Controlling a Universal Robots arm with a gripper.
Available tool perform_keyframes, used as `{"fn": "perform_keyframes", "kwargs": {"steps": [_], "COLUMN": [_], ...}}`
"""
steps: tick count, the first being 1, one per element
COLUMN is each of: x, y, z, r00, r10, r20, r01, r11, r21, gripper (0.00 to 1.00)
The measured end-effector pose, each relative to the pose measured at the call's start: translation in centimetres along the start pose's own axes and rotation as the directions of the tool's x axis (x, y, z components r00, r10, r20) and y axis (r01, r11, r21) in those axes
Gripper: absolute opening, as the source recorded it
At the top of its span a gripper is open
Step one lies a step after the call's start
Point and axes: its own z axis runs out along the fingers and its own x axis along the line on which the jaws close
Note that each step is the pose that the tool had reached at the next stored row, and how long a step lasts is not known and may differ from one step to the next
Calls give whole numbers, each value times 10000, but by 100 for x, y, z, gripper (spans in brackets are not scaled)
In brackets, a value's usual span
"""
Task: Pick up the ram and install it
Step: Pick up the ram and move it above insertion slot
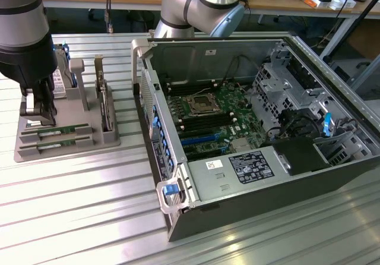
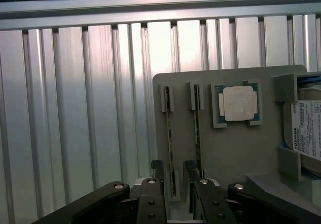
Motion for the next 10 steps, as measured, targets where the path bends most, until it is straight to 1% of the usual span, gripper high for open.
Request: {"fn": "perform_keyframes", "kwargs": {"steps": [10], "x": [0], "y": [-1], "z": [28], "r00": [10000], "r10": [0], "r20": [0], "r01": [0], "r11": [10000], "r21": [-1], "gripper": [30]}}
